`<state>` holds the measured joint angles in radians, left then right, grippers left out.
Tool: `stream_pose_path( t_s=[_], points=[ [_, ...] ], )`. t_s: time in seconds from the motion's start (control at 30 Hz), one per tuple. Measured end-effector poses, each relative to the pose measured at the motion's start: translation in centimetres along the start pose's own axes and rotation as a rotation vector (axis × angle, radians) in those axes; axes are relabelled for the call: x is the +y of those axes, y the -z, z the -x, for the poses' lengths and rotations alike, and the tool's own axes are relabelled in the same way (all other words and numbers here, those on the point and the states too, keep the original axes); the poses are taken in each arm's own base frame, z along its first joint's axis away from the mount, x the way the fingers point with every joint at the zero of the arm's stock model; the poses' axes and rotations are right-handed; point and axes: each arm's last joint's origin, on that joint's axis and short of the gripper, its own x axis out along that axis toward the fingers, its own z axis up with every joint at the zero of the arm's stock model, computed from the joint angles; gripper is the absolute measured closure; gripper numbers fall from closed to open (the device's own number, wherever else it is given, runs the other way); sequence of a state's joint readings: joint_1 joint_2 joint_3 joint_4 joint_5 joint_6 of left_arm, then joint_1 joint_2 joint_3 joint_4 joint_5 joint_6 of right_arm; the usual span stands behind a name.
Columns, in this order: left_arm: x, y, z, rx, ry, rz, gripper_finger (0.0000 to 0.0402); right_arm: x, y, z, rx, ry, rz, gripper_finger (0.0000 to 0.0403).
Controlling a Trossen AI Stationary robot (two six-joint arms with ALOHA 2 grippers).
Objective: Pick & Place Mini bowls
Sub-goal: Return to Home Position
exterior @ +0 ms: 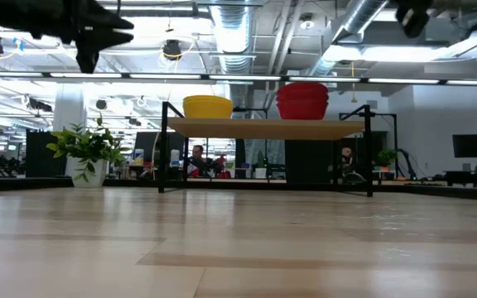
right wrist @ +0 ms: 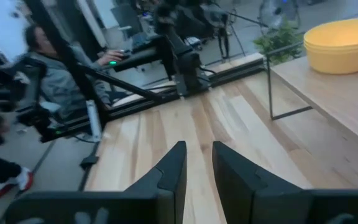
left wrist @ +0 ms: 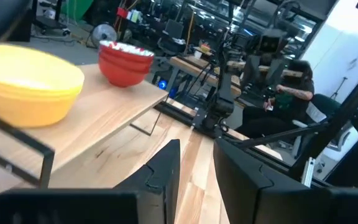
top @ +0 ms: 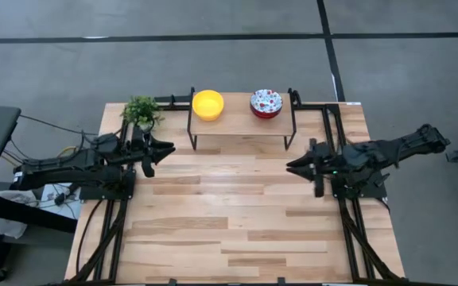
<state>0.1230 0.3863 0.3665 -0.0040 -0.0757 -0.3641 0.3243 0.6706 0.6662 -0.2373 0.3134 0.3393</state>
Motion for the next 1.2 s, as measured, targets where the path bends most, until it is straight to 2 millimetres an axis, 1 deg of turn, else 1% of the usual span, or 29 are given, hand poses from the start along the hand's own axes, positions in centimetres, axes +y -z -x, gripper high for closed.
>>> stream_pose_path(
  t_s=[0.13,0.23,0.47,0.57,0.67,0.8,0.9,1.0,1.13,1.2],
  points=[
    [0.6,1.3,0.1,-0.012,-0.025,0.035,0.0305,-0.1,-0.2,2.6,-0.028,-0.062,-0.003,0.0336],
    [0.8,1.7,0.3,-0.033,-0.02,0.047,0.0305,-0.3,0.0,4.1,-0.036,-0.089,-0.001,0.0336],
    [1.0,2.3,0.9,-0.075,-0.004,0.044,0.0305,-0.9,0.3,6.6,-0.065,-0.106,0.02,0.0336],
    [1.2,2.6,1.1,-0.081,-0.002,0.045,0.0305,-1.2,0.6,7.2,-0.104,-0.133,0.054,0.0336],
    [1.3,2.8,1.3,-0.094,0.003,0.046,0.0305,-1.7,2.0,7.5,-0.143,-0.171,0.067,0.0336],
    [1.4,3.1,1.5,-0.1,0.006,0.046,0.0305,-2.5,4.9,7.1,-0.2,-0.208,0.037,0.0336],
    [1.5,3.4,1.4,-0.092,0.01,0.049,0.0305,-3.1,7.5,6.5,-0.249,-0.239,0.017,0.0336],
    [1.6,3.8,1.3,-0.081,0.007,0.066,0.0305,-3.1,9.9,5.1,-0.239,-0.242,0.037,0.0336],
    [1.9,4.6,1.2,-0.065,0.012,0.092,0.0305,-3.0,11.7,4.0,-0.284,-0.284,0.021,0.0336],
    [2.0,5.1,1.1,-0.058,0.027,0.1,0.0305,-3.0,12.7,3.5,-0.285,-0.298,0.043,0.0336]
  ],
)
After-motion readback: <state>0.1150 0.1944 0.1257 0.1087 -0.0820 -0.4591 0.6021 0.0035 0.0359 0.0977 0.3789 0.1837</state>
